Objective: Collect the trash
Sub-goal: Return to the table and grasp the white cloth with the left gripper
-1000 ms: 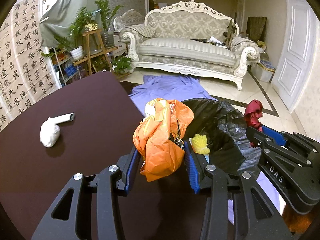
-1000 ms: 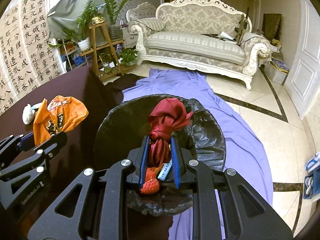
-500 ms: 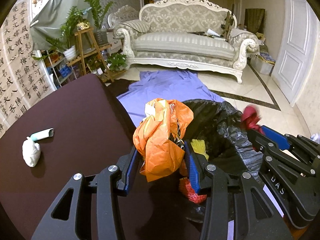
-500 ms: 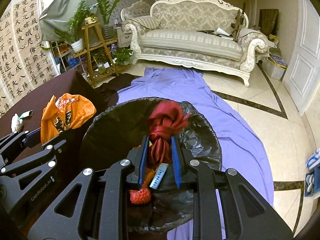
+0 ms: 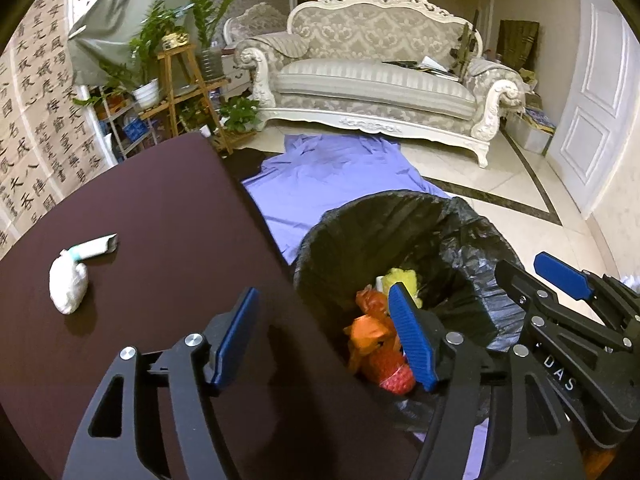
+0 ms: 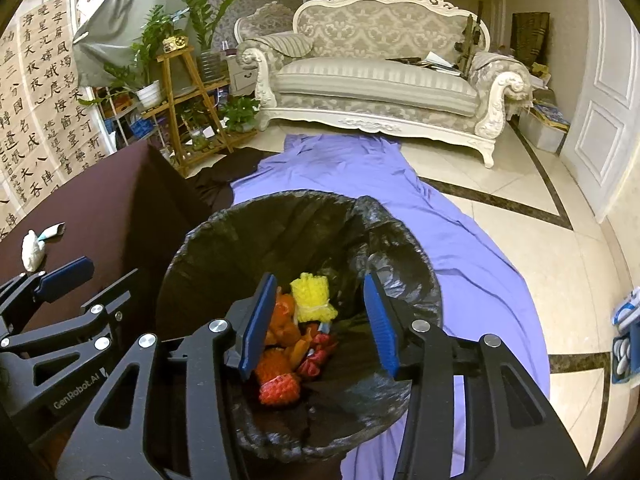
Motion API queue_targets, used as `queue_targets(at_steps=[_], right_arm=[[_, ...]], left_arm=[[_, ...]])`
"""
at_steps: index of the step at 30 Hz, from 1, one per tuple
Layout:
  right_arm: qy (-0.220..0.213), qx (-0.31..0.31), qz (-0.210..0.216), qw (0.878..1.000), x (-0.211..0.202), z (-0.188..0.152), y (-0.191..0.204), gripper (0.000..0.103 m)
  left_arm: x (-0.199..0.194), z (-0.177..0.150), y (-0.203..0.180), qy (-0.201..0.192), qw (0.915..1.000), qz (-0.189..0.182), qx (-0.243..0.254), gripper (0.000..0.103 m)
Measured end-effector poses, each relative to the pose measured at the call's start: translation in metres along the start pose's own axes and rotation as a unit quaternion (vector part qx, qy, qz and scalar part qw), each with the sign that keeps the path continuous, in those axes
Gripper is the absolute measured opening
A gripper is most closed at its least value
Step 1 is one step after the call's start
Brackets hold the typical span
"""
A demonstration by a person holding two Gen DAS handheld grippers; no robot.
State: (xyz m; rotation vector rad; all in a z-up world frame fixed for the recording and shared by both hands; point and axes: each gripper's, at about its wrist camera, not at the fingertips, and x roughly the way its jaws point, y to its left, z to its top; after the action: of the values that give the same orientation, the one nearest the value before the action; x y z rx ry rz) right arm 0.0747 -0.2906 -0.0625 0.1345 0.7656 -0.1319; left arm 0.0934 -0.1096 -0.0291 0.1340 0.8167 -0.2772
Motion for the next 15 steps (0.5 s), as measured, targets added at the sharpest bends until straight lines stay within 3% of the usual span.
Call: queue_targets(at_steps=[8, 10, 15], right_arm=[[0.007, -0.028, 0.047, 0.998, -0.012, -0.009, 0.049, 0.048], [0.007, -0.041, 0.059, 0.997, -0.015, -0.01, 0.064, 0.053], [0.013, -0.075, 0.083, 0.994, -0.012, -0.008, 0.106, 0.053]], left_arm=[[-0.021, -0.021, 0.053, 0.001, 0.9979, 0.046, -0.045, 0.066], [-0.025, -0.026, 0.07, 0.003, 0.9961, 0.063, -0.062, 0.067], [-0.026, -0.031, 0.108, 0.008, 0.9905, 0.107, -0.087, 0.068]])
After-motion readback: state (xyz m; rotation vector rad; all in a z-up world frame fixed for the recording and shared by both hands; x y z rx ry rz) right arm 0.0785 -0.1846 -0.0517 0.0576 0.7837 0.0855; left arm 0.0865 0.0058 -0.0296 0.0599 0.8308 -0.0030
